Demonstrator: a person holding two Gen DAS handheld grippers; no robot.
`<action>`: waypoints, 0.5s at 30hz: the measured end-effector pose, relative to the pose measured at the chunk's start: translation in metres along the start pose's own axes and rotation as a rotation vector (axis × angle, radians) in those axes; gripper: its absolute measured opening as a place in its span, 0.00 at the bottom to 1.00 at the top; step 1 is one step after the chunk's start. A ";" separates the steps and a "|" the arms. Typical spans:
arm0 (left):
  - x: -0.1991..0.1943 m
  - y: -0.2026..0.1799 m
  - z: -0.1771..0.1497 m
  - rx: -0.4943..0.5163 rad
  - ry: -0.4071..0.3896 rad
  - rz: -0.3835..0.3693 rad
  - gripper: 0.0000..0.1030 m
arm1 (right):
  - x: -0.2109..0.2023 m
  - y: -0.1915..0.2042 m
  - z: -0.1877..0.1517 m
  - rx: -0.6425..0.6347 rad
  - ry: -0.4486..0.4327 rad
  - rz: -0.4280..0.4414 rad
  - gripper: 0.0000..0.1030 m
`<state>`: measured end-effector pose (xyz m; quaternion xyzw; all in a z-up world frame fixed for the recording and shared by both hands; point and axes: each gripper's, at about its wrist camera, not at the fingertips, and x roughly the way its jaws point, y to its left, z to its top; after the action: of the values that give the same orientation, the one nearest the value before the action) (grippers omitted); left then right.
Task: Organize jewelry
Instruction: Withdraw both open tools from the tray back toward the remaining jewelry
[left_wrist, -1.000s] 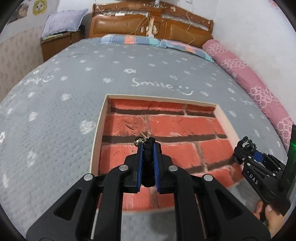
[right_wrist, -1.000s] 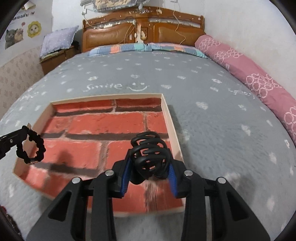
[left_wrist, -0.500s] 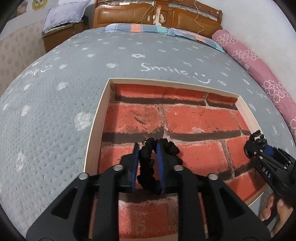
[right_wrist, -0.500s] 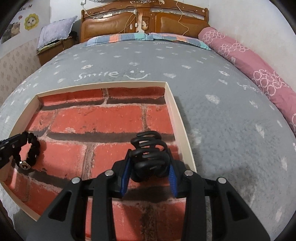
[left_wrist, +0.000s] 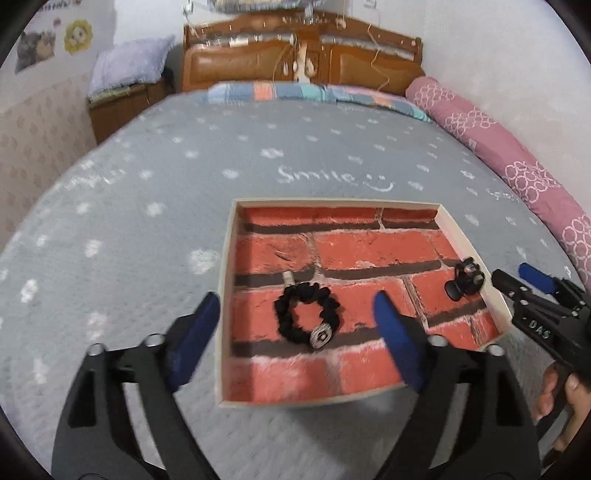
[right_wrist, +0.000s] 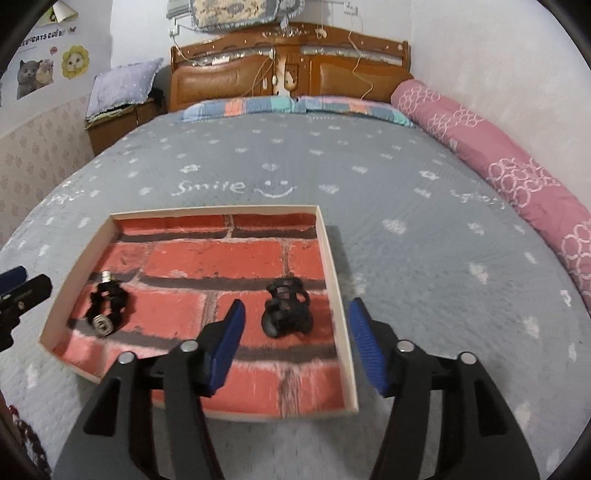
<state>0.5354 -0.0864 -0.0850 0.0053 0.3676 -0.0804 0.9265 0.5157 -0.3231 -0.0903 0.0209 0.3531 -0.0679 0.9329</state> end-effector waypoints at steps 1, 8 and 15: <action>-0.008 0.002 -0.002 0.000 -0.007 -0.001 0.88 | -0.010 -0.001 -0.003 0.003 -0.008 0.003 0.62; -0.088 0.029 -0.031 -0.030 -0.040 -0.013 0.95 | -0.075 -0.005 -0.031 -0.011 -0.037 0.016 0.70; -0.146 0.045 -0.062 -0.002 -0.065 0.022 0.95 | -0.124 -0.016 -0.061 0.030 -0.040 0.004 0.75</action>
<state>0.3961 -0.0165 -0.0329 0.0055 0.3371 -0.0700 0.9388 0.3816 -0.3195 -0.0540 0.0342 0.3333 -0.0718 0.9394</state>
